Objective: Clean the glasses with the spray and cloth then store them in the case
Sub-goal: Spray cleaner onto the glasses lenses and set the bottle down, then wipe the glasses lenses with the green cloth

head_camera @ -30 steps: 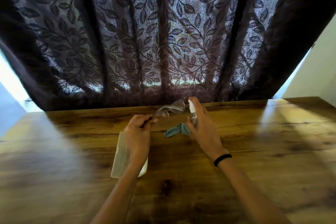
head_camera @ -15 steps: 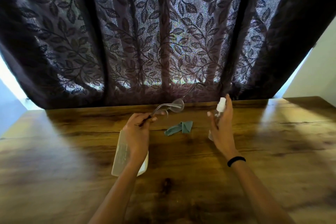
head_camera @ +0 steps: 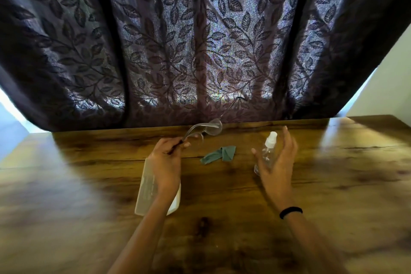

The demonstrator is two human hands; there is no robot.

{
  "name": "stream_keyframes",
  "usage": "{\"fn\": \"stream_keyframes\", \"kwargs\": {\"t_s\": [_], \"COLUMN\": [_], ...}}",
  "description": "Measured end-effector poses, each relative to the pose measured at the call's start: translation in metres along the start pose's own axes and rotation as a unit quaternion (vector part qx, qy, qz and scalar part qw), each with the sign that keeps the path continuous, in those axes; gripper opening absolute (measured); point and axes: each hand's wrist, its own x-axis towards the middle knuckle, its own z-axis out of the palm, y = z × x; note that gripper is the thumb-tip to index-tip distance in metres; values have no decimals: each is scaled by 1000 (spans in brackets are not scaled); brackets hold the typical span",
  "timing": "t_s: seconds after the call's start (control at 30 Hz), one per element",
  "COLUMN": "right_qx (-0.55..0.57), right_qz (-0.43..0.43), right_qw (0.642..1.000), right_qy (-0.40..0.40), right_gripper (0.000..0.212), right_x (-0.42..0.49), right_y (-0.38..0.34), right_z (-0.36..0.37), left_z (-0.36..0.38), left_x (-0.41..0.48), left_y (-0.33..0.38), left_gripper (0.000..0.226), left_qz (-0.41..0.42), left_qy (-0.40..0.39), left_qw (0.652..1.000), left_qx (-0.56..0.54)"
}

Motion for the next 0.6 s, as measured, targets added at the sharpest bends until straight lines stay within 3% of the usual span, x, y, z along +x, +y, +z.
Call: {"fn": "stream_keyframes", "kwargs": {"t_s": [0.07, 0.17, 0.33, 0.6], "right_qx": [-70, -135, -162, -284], "right_qz": [-125, -232, -91, -54], "right_qw": [989, 963, 957, 917], "right_qy": [30, -29, -221, -275], "right_gripper": [50, 26, 18, 29], "right_x": [-4, -6, 3, 21], "right_y": [-12, -22, -11, 10], "right_z": [2, 18, 53, 88], "left_z": [0, 0, -2, -4], "left_x": [0, 1, 3, 5], "left_y": [-2, -4, -7, -9], "left_gripper": [21, 19, 26, 18], "left_qz": [3, 12, 8, 17], "left_qy": [0, 0, 2, 7], "left_qw": [1000, 1000, 1000, 1000], "left_qx": [12, 28, 8, 18]}}
